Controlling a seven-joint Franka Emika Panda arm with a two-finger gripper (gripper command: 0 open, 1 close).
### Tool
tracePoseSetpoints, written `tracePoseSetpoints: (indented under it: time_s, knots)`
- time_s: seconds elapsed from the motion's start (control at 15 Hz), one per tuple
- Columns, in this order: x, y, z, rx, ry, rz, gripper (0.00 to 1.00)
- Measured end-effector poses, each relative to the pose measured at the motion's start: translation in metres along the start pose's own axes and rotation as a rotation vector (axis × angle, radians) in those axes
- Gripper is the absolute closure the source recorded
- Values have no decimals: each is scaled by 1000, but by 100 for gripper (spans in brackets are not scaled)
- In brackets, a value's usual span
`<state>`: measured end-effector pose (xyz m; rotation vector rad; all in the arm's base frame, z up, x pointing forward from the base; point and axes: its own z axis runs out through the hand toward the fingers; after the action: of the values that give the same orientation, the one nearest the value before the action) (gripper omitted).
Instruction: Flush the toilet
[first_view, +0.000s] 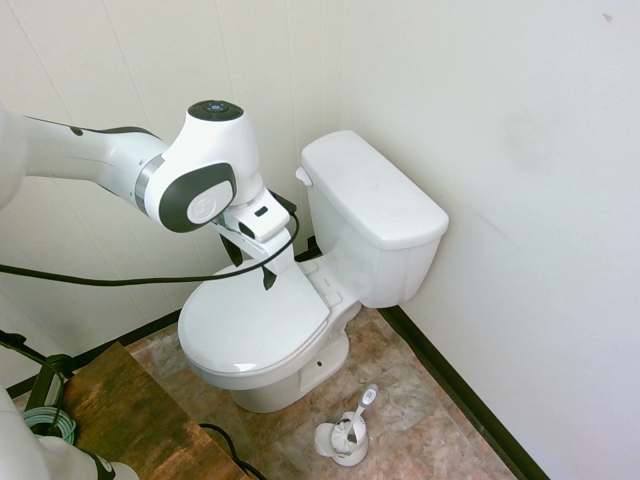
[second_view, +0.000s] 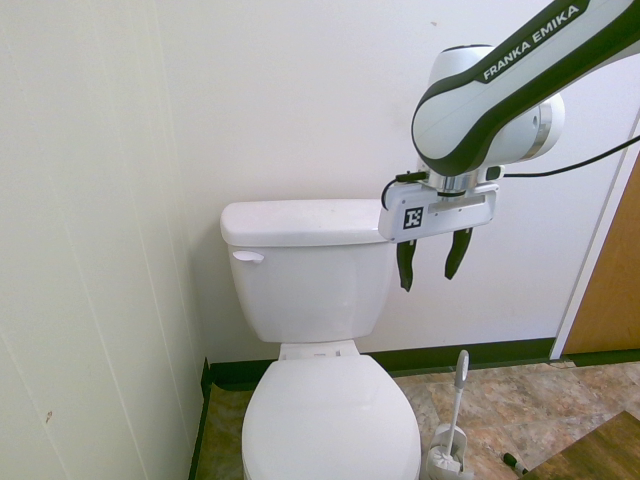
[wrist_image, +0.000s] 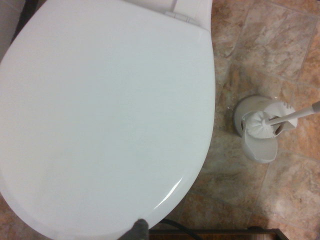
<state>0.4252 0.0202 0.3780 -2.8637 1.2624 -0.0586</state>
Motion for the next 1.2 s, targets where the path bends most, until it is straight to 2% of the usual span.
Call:
tracePoseSetpoints:
  time_s: [0.27, 0.4, 0.73, 1.13, 1.2]
  knots:
    - [8, -9, 3, 13, -1, 3, 0]
    - [25, -31, -5, 43, -2, -4, 0]
    - [47, -134, -13, 108, -4, -77, 0]
    - [62, -242, 13, 164, 36, -113, 0]
    - [65, -256, 17, 172, 41, -113, 100]
